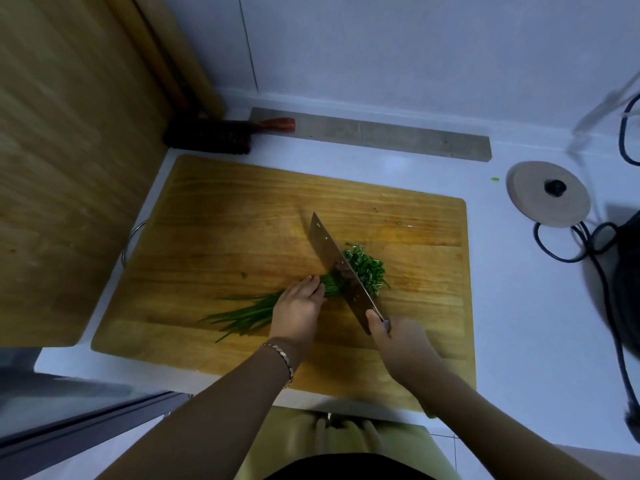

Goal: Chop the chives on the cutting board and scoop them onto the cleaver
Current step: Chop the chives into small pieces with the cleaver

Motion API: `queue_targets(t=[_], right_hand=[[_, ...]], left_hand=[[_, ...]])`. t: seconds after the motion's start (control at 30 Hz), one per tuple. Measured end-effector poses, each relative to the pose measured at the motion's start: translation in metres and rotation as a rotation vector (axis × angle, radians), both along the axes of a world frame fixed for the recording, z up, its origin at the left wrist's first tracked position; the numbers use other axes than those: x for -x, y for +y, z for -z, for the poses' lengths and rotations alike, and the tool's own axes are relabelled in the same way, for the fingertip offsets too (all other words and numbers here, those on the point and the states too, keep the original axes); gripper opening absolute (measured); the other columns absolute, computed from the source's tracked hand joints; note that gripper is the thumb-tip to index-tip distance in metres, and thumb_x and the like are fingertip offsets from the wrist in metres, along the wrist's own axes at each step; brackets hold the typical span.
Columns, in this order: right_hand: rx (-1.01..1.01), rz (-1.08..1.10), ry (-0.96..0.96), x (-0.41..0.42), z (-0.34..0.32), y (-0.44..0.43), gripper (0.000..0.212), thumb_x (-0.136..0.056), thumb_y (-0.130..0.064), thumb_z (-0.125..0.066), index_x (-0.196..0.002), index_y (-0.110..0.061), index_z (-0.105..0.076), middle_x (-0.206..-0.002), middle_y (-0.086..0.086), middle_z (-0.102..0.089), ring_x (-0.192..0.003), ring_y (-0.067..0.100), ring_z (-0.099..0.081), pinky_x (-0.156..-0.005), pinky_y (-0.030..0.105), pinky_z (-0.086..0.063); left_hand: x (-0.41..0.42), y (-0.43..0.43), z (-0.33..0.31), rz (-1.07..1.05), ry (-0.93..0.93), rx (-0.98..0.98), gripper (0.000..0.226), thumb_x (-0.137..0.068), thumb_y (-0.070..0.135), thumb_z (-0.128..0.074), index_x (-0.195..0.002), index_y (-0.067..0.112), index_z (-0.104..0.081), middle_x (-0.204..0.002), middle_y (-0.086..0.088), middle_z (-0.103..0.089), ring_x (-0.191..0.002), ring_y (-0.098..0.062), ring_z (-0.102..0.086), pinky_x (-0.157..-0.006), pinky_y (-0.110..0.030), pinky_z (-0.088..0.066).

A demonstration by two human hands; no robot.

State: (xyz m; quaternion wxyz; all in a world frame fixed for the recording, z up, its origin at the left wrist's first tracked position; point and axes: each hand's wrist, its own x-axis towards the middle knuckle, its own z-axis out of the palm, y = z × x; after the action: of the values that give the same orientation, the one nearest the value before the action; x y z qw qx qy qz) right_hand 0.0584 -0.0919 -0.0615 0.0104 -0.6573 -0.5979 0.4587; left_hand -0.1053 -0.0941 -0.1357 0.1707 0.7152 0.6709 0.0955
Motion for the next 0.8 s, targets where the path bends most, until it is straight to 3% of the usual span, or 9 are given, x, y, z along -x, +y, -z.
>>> queue_targets(t=[0.07,0.17,0.3,0.47,0.53,0.67,0.8], right_hand=[[-0.013,0.002,-0.034,0.002,0.001,-0.003,0.045,-0.097,-0.037,-0.037,-0.057,-0.017,-0.044,-0.051,-0.002,-0.042,-0.044,0.01,-0.039,-0.044,0.021,-0.03],[0.01,0.007,-0.079,-0.002,0.001,-0.01,0.047,-0.096,-0.038,-0.037,-0.055,-0.018,-0.044,-0.05,-0.003,-0.043,-0.044,0.01,-0.04,-0.045,0.022,-0.031],[-0.002,-0.031,-0.103,0.006,0.005,-0.004,0.045,-0.096,-0.04,-0.036,-0.057,-0.02,-0.043,-0.052,-0.003,-0.044,-0.045,0.01,-0.041,-0.045,0.022,-0.031],[-0.05,-0.007,-0.028,0.015,0.015,0.008,0.041,-0.097,-0.037,-0.038,-0.06,-0.019,-0.044,-0.053,-0.003,-0.044,-0.045,0.01,-0.04,-0.044,0.021,-0.029],[-0.014,0.043,0.016,0.005,0.014,0.004,0.043,-0.097,-0.035,-0.038,-0.059,-0.017,-0.046,-0.052,-0.003,-0.043,-0.044,0.01,-0.039,-0.045,0.021,-0.031],[-0.004,0.019,-0.037,0.002,0.012,-0.004,0.044,-0.097,-0.037,-0.037,-0.058,-0.018,-0.045,-0.05,-0.004,-0.043,-0.043,0.009,-0.04,-0.044,0.019,-0.03],[0.034,0.095,0.029,0.018,0.013,0.019,0.042,-0.097,-0.039,-0.036,-0.067,-0.015,-0.052,-0.056,-0.002,-0.047,-0.047,0.01,-0.043,-0.045,0.02,-0.034]], left_hand=[[0.001,0.0,-0.001,0.009,0.019,0.032,0.047,-0.057,-0.009,-0.083,-0.102,-0.004,-0.068,-0.109,-0.022,-0.069,-0.103,-0.037,-0.064,-0.085,-0.047,-0.053],[0.0,0.002,0.0,0.035,0.055,0.027,0.054,-0.035,-0.013,-0.088,-0.086,-0.005,-0.073,-0.093,-0.022,-0.074,-0.085,-0.038,-0.07,-0.067,-0.047,-0.058],[0.001,0.003,-0.002,0.05,0.034,0.075,0.056,-0.045,-0.016,-0.083,-0.099,-0.006,-0.069,-0.108,-0.024,-0.069,-0.101,-0.04,-0.064,-0.081,-0.048,-0.054],[0.004,0.006,-0.001,0.074,0.101,0.033,0.06,-0.025,-0.004,-0.092,-0.083,0.001,-0.075,-0.089,-0.013,-0.075,-0.081,-0.03,-0.072,-0.062,-0.037,-0.059],[0.004,0.004,-0.001,0.088,0.069,0.061,0.062,-0.033,-0.009,-0.09,-0.092,-0.003,-0.072,-0.097,-0.018,-0.073,-0.088,-0.034,-0.07,-0.069,-0.041,-0.059],[0.003,0.0,-0.001,0.062,0.048,0.08,0.058,-0.063,-0.018,-0.072,-0.118,-0.008,-0.057,-0.125,-0.025,-0.058,-0.116,-0.041,-0.053,-0.096,-0.047,-0.046],[0.003,-0.001,-0.005,0.083,0.044,0.077,0.062,-0.086,-0.012,-0.049,-0.142,0.003,-0.027,-0.152,-0.012,-0.026,-0.139,-0.027,-0.023,-0.115,-0.034,-0.02]])
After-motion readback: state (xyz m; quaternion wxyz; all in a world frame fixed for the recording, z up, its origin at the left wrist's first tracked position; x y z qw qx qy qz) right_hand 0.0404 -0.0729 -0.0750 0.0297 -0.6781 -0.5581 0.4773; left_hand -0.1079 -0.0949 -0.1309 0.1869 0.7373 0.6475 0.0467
